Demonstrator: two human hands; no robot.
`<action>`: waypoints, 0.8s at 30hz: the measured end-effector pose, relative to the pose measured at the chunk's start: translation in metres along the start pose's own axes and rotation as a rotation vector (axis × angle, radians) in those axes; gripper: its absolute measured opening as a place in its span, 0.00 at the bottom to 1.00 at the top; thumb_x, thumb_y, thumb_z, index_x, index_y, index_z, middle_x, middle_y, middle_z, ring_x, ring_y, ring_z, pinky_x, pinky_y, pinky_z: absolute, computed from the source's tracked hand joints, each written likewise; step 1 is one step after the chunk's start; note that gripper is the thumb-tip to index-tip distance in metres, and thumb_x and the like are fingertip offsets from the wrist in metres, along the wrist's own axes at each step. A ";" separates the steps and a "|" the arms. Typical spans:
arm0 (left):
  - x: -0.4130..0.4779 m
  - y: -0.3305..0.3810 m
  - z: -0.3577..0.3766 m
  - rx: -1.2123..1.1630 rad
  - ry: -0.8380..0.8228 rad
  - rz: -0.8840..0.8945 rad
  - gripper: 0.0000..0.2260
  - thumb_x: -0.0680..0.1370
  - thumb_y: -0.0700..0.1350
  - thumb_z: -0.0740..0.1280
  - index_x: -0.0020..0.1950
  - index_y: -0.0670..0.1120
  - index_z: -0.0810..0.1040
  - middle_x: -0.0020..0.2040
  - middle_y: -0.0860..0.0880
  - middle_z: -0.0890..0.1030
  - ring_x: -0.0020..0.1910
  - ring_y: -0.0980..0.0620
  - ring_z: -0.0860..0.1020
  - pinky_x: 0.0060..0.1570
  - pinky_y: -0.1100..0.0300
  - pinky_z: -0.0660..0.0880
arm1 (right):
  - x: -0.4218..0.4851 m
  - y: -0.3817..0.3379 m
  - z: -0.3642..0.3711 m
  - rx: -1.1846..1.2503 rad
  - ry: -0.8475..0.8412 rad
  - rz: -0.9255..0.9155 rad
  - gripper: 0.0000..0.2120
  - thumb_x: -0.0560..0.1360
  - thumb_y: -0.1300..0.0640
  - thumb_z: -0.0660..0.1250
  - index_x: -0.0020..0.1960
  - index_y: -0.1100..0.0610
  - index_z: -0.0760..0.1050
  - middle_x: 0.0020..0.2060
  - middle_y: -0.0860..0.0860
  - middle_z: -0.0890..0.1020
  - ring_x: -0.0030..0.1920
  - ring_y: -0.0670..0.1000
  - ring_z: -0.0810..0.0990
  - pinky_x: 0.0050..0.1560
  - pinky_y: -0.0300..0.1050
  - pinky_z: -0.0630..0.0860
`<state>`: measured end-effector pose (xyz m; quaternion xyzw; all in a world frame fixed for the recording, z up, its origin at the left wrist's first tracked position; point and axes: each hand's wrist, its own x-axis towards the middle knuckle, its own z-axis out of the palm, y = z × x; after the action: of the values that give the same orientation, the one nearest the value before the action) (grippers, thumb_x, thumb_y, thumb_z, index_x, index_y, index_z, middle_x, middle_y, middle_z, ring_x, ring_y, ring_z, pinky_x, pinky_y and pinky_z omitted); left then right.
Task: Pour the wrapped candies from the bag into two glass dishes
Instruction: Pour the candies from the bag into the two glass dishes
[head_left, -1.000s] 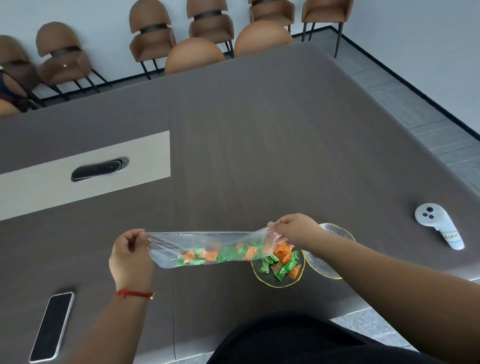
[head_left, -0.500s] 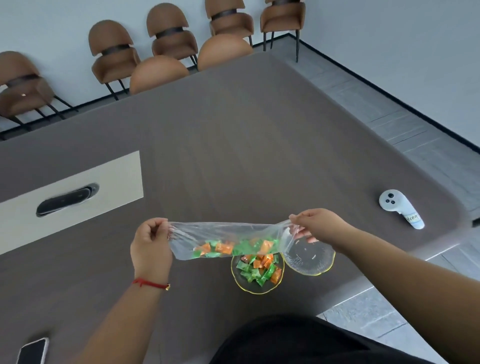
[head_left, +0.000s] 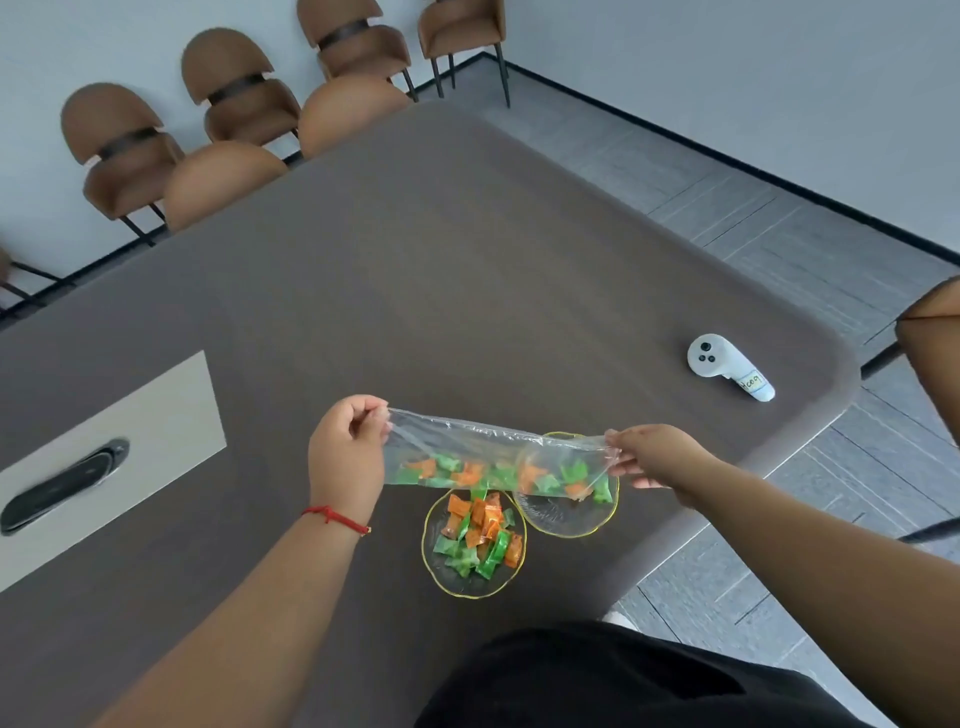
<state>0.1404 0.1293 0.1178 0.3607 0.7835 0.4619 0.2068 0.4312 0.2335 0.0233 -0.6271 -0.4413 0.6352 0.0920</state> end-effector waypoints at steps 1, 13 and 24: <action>0.000 0.005 0.002 0.014 -0.013 0.014 0.12 0.78 0.38 0.64 0.40 0.54 0.75 0.38 0.51 0.80 0.40 0.52 0.80 0.51 0.52 0.78 | 0.002 0.002 -0.001 0.015 0.000 0.013 0.16 0.78 0.51 0.64 0.57 0.63 0.78 0.45 0.55 0.83 0.46 0.52 0.83 0.41 0.43 0.74; 0.001 0.048 0.018 0.133 -0.108 0.162 0.13 0.77 0.39 0.65 0.39 0.57 0.76 0.37 0.50 0.82 0.41 0.49 0.82 0.51 0.47 0.80 | 0.020 0.019 -0.009 0.064 -0.014 0.082 0.15 0.78 0.51 0.63 0.57 0.61 0.78 0.42 0.54 0.84 0.44 0.51 0.84 0.40 0.42 0.74; 0.002 0.055 0.021 0.176 -0.111 0.173 0.14 0.76 0.40 0.66 0.39 0.59 0.76 0.37 0.52 0.82 0.41 0.50 0.82 0.50 0.45 0.80 | 0.021 0.017 -0.002 0.073 -0.045 0.114 0.10 0.79 0.51 0.61 0.53 0.56 0.76 0.43 0.53 0.81 0.40 0.49 0.83 0.36 0.39 0.73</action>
<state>0.1730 0.1602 0.1556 0.4687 0.7743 0.3867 0.1765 0.4363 0.2380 -0.0027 -0.6329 -0.3836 0.6690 0.0685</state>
